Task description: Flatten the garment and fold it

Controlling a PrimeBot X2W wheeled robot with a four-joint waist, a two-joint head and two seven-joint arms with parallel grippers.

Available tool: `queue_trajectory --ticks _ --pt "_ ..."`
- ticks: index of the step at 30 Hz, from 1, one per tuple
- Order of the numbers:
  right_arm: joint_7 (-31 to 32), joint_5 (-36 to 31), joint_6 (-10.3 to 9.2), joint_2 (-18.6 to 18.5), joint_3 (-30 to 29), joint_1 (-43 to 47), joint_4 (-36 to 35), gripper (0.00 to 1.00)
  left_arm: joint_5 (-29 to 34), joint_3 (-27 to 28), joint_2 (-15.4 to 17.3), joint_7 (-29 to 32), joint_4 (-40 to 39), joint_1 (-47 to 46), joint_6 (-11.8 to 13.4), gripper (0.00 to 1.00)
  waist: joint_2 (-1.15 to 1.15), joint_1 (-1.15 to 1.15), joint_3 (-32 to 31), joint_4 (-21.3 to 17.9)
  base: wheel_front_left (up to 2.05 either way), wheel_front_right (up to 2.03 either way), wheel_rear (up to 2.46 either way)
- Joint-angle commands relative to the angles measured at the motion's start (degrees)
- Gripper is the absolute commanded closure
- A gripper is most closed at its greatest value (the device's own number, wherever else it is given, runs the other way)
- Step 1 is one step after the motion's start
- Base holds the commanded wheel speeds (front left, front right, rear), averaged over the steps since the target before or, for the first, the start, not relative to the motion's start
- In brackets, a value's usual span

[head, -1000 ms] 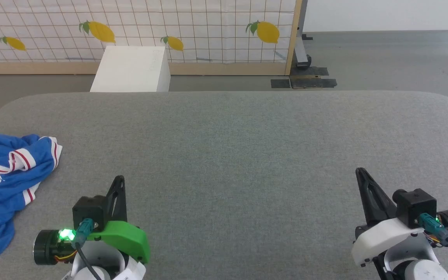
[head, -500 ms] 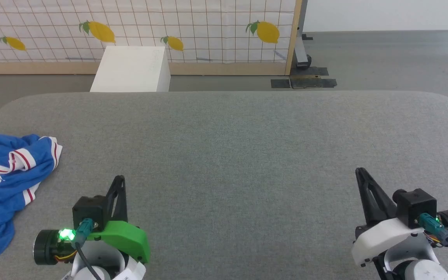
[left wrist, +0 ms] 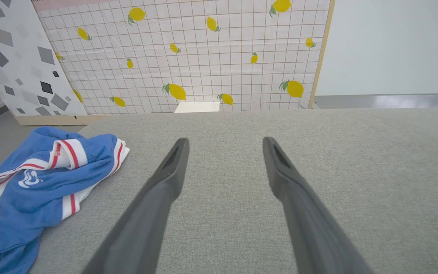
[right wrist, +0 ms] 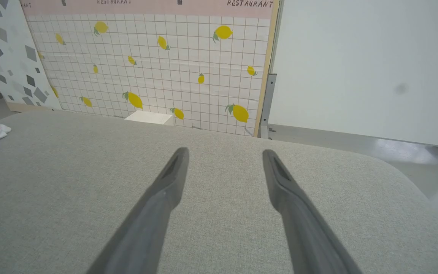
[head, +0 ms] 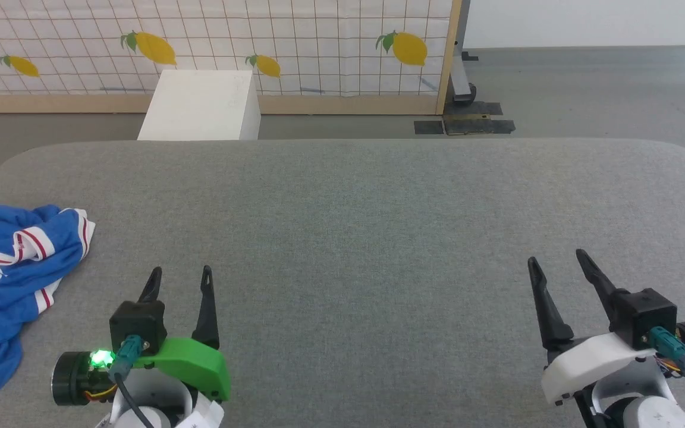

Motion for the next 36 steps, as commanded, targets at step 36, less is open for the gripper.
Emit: queue_trajectory --ticks 36 --pt "-4.77 4.66 -0.03 0.0 -1.42 0.78 -3.13 0.0 -1.98 -0.64 -0.12 -4.7 -1.08 -0.15 2.37 0.0 0.0 0.0 0.27 0.34 0.0 0.0 0.0"
